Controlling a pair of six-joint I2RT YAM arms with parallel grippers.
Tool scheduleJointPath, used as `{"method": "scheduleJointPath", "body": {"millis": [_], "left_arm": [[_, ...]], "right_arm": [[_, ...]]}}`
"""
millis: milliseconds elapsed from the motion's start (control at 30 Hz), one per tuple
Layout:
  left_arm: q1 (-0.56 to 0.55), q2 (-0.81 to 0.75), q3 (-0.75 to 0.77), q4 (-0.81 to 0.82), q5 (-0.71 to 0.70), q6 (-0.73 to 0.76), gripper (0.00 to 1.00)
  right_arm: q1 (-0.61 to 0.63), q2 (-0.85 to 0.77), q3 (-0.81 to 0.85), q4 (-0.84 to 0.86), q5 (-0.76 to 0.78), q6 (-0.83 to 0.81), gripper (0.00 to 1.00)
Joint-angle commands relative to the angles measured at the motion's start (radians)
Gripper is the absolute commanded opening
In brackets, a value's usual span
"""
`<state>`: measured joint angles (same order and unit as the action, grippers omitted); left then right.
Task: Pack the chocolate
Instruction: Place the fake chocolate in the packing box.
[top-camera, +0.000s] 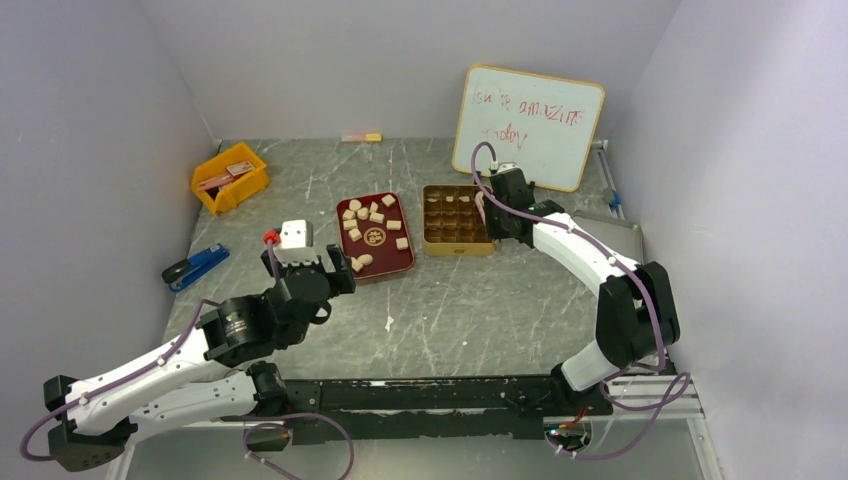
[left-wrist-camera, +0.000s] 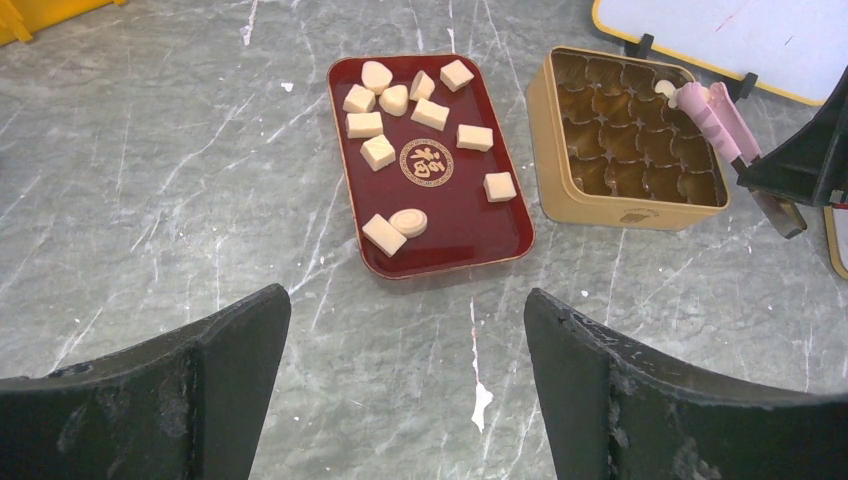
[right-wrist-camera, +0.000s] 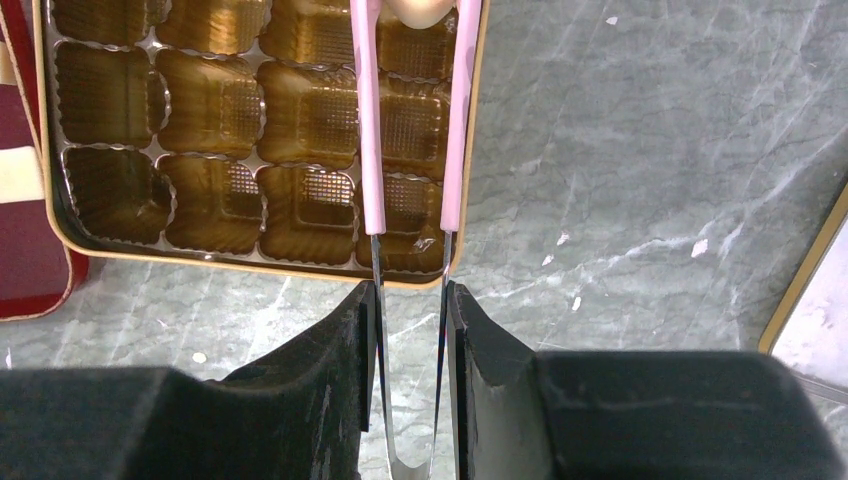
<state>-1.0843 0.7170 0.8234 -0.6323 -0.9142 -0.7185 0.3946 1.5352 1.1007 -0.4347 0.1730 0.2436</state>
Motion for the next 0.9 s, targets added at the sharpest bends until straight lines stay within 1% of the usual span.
{"method": "scheduleJointPath", "body": {"millis": [0,433,867], "left_arm": [[-0.005,-0.002,0.039,0.015,-0.007,-0.006,0.91],[-0.005,-0.002,0.037,0.017,-0.005,-0.007,0.91],[-0.005,-0.004,0.038,0.017,-0.008,-0.005,0.91]], "right_arm": [[-0.007,-0.036,0.034,0.026,0.0,0.005,0.3],[-0.009,-0.035,0.034,0.029,-0.002,0.006,0.34],[-0.011,-0.03,0.036,0.033,-0.012,0.008,0.35]]}}
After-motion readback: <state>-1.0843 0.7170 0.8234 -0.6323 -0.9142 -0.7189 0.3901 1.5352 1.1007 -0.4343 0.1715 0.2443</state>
